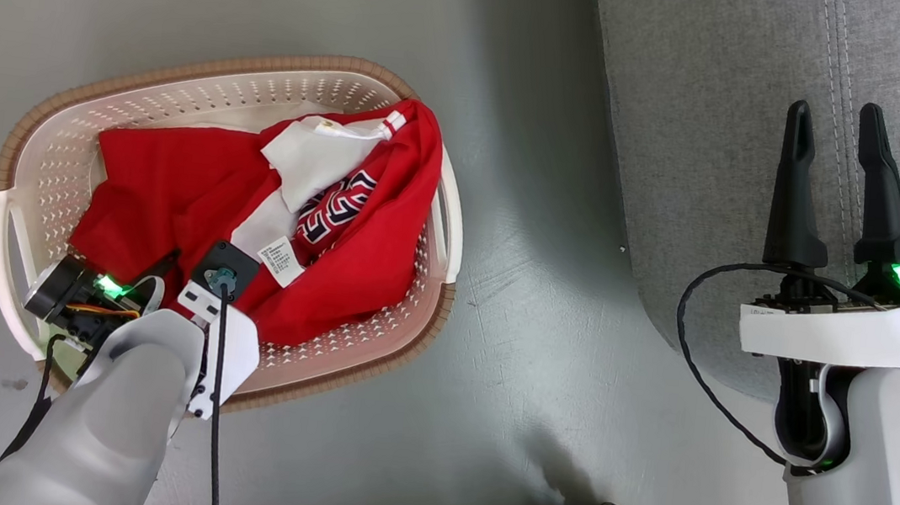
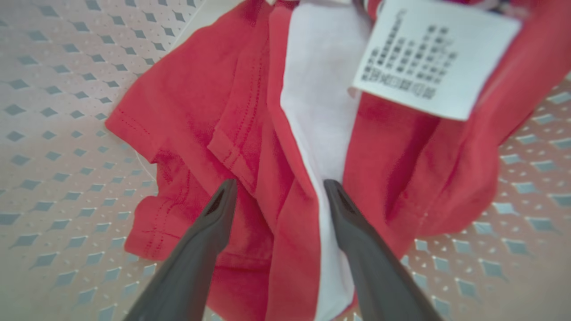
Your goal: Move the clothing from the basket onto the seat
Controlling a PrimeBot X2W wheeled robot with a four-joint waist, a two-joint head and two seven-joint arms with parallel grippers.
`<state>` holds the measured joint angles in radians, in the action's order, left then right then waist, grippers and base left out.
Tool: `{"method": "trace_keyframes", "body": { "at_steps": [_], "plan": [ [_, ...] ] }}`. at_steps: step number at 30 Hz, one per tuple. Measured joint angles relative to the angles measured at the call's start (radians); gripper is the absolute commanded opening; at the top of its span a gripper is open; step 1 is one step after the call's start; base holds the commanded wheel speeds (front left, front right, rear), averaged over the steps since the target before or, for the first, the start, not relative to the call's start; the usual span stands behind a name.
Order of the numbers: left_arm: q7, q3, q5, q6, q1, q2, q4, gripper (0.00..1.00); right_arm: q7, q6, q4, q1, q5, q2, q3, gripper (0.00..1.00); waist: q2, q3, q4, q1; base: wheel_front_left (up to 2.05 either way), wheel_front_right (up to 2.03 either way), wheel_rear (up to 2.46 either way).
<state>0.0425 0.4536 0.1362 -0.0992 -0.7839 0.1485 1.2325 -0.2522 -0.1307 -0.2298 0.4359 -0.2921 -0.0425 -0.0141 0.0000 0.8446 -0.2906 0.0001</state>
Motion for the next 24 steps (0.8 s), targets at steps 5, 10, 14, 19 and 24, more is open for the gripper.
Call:
{"method": "trace_keyframes", "body": {
  "at_steps": [5, 10, 14, 19, 24],
  "plan": [
    [-0.014, 0.002, -0.002, 0.022, 0.0, -0.002, 0.012, 1.0, 0.0, 0.0, 0.0, 0.003, -0.001, 0.0, 0.01, 1.0, 0.0, 0.001, -0.007, 0.0, 0.0, 0.0, 0.0],
    [-0.017, 0.003, -0.003, 0.042, 0.0, -0.005, 0.019, 0.38, 0.0, 0.0, 0.0, 0.02, -0.001, 0.0, 0.015, 1.0, 0.0, 0.001, -0.013, 0.0, 0.0, 0.0, 0.0],
    [-0.016, 0.004, -0.005, 0.053, 0.0, -0.005, 0.021, 0.0, 0.0, 0.0, -0.001, 0.019, -0.001, 0.0, 0.014, 1.0, 0.0, -0.002, -0.016, 0.0, 0.0, 0.0, 0.0],
    [-0.016, 0.006, -0.009, 0.056, 0.0, -0.006, 0.022, 0.0, 0.0, 0.0, -0.001, 0.019, -0.001, 0.0, 0.013, 1.0, 0.0, -0.009, -0.015, 0.0, 0.0, 0.0, 0.0],
    [-0.005, 0.004, -0.011, 0.055, 0.0, -0.006, 0.021, 0.0, 0.0, 0.0, -0.001, 0.019, -0.001, 0.0, 0.005, 1.0, 0.0, -0.018, -0.012, 0.0, 0.0, 0.0, 0.0]
  ]
}}
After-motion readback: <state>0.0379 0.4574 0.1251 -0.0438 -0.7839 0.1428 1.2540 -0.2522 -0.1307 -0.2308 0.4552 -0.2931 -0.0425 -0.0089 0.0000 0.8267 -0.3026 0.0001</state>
